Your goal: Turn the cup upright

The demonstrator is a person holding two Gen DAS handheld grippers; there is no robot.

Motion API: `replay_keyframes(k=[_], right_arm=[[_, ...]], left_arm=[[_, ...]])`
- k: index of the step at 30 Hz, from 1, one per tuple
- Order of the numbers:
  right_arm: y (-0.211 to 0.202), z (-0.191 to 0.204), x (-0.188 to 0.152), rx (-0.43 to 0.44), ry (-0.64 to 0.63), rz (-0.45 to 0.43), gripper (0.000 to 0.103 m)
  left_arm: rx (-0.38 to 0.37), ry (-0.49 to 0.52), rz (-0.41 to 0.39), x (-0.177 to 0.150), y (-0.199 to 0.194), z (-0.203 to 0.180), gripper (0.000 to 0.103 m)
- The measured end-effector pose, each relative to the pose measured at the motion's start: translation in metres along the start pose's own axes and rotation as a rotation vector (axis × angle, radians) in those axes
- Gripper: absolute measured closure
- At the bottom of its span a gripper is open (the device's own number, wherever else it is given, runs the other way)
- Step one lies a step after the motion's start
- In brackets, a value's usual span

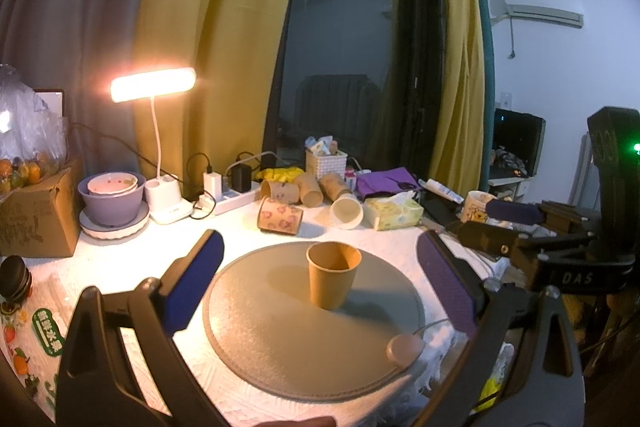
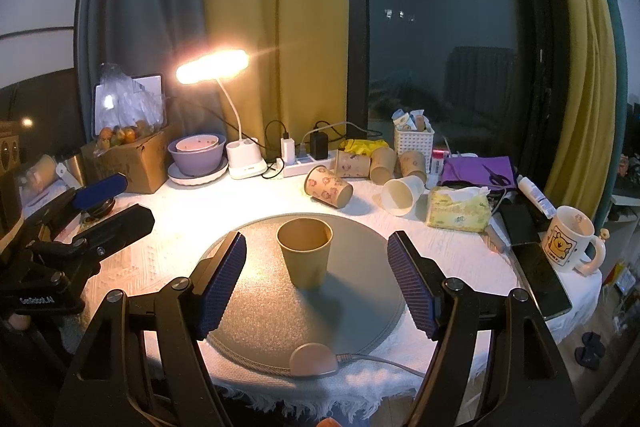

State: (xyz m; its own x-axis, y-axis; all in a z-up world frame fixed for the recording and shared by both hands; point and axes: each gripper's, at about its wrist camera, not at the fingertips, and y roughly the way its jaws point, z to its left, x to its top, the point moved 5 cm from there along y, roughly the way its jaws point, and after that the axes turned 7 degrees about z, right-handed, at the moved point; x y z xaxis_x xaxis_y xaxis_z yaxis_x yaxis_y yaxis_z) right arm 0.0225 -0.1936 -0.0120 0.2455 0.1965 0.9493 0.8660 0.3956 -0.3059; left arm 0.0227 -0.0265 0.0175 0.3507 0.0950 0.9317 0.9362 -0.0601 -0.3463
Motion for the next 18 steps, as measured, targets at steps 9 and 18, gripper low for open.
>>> replay_keyframes(k=[9, 18], right_arm=[[0.0055, 0.0023, -0.0075, 0.006, -0.004, 0.012, 0.027], [0.0050, 0.0012, -0.0063, 0.015, -0.010, 0.028, 0.027]], left_arm=[[0.003, -0.007, 0.005, -0.0032, 0.0009, 0.0016, 0.005], [0.000, -0.023, 0.009, -0.0083, 0.0021, 0.0033, 0.005]])
